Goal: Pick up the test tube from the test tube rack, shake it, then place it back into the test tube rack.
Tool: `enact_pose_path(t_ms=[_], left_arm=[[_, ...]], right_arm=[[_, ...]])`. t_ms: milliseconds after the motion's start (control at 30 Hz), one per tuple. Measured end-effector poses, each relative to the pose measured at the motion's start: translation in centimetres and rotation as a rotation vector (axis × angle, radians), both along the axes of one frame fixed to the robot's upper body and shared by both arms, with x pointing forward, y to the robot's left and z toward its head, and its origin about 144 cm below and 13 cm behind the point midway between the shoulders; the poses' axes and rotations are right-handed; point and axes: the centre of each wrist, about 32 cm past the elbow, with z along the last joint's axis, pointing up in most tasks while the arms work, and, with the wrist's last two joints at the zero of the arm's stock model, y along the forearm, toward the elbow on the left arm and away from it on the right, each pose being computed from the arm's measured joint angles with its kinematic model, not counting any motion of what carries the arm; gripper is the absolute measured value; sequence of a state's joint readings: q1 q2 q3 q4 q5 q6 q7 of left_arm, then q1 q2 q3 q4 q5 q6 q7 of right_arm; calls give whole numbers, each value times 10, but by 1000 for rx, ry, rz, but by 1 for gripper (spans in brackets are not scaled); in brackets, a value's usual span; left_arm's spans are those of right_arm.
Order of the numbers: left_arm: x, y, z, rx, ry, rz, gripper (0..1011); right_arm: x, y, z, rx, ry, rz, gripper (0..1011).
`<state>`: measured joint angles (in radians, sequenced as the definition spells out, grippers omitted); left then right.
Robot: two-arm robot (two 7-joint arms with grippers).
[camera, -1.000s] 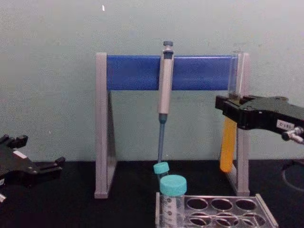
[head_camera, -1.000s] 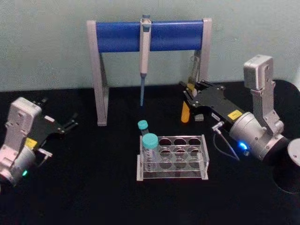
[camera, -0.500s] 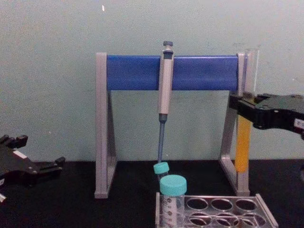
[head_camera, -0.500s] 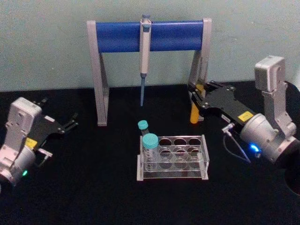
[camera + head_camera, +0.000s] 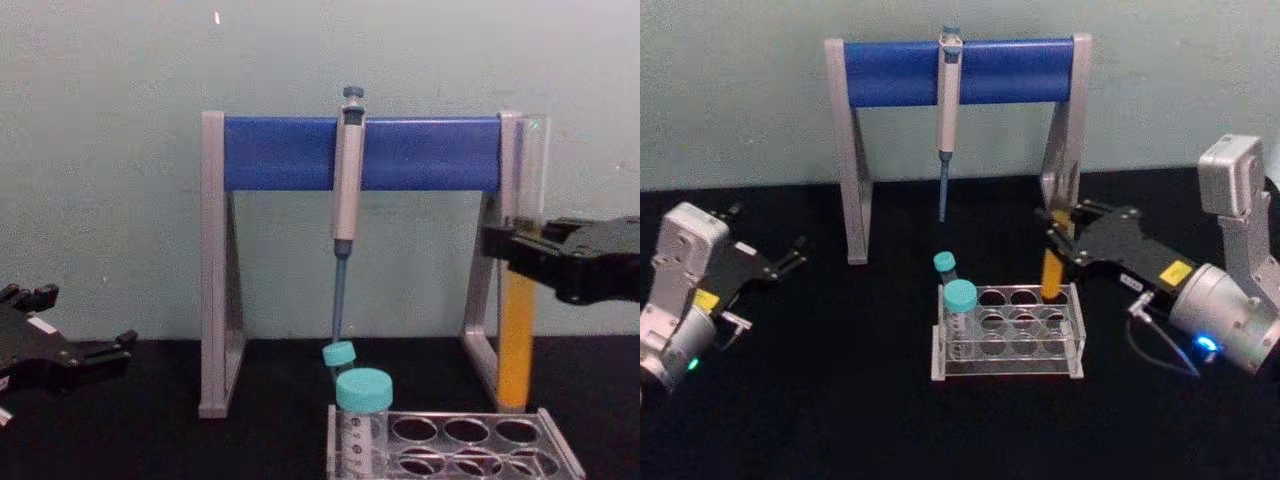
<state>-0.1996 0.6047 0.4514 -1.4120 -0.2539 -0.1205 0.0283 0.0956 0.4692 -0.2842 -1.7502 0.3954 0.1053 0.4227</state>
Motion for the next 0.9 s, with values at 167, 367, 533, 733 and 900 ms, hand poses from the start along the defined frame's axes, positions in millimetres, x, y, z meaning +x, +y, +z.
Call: enact_pose_path(t_ms=[167,367,533,733,900], left_arm=[[0,0,0,0,0,0,1001],[0,0,0,0,0,0,1001],[0,0,0,0,0,0,1002],[0,0,0,0,0,0,1002],[0,0,0,0,0,0,1001]], right_arm=[[4,10,-3,44,17,65,232],[19,23,-9,83,16,92,232],[30,29,-13,95,-12,56,232],[37,29,-14,90,-42,-9,232],[38,27,-12,82,-53,-40,232]])
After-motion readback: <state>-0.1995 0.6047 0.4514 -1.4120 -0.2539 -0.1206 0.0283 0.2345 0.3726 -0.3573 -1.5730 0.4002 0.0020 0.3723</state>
